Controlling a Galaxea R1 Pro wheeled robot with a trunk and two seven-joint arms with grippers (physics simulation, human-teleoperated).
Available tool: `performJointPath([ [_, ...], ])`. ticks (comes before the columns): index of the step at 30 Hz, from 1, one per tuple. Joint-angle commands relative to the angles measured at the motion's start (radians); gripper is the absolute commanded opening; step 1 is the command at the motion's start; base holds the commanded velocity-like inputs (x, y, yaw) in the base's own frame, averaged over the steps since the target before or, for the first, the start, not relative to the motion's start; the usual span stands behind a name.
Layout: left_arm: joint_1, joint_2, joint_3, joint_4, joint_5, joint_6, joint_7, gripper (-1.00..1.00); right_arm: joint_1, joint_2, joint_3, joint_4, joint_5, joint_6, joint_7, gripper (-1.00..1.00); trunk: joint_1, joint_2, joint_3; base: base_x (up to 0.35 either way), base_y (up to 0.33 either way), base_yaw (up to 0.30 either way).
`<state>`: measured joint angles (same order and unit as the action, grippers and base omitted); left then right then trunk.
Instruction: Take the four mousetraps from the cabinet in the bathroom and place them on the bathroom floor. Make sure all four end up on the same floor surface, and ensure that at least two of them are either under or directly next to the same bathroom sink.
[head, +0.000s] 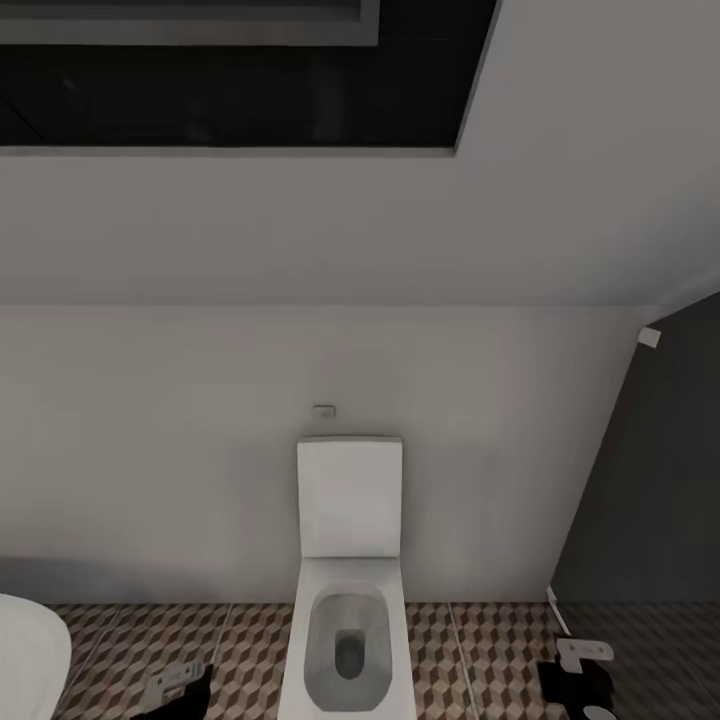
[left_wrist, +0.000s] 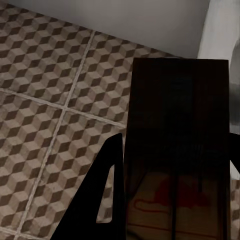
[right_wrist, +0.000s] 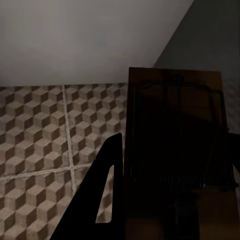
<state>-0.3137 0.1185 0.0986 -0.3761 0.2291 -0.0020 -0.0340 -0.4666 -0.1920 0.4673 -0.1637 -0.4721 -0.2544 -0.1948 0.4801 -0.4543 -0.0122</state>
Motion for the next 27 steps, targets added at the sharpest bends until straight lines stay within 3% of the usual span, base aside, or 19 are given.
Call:
performJointPath([
  [1, -0.001, 0.000, 0.001, 0.001, 0.008, -0.005, 0.001, -1.00, 0.000, -0.001, 0.008, 0.004, -0.009, -0.004, -0.002, -1.00, 0.004, -0.009, -0.005, 0.000, 0.000, 0.000],
  [12, -0.001, 0.000, 0.004, 0.002, 0.006, -0.018, 0.012, -1.00, 0.000, 0.004, 0.013, 0.022, 0.001, -0.017, 0.010, -1.00, 0.047, -0.086, -0.039, 0.000, 0.000, 0.000],
  [20, -0.001, -0.002, 0.004, 0.002, 0.007, -0.026, 0.131, -1.00, 0.003, 0.009, 0.013, 0.028, 0.016, -0.016, 0.050, -1.00, 0.077, -0.142, -0.064, 0.000, 0.000, 0.000],
  [22, -0.001, -0.001, 0.004, 0.002, 0.007, -0.030, 0.144, -1.00, 0.003, 0.009, 0.013, 0.034, 0.026, -0.016, 0.095, -1.00, 0.085, -0.156, -0.070, 0.000, 0.000, 0.000],
  [27, -0.001, -0.002, 0.005, 0.003, 0.007, -0.083, 0.150, -1.00, 0.003, 0.009, 0.013, 0.041, 0.030, -0.018, 0.116, -1.00, 0.104, -0.191, -0.086, 0.000, 0.000, 0.000],
])
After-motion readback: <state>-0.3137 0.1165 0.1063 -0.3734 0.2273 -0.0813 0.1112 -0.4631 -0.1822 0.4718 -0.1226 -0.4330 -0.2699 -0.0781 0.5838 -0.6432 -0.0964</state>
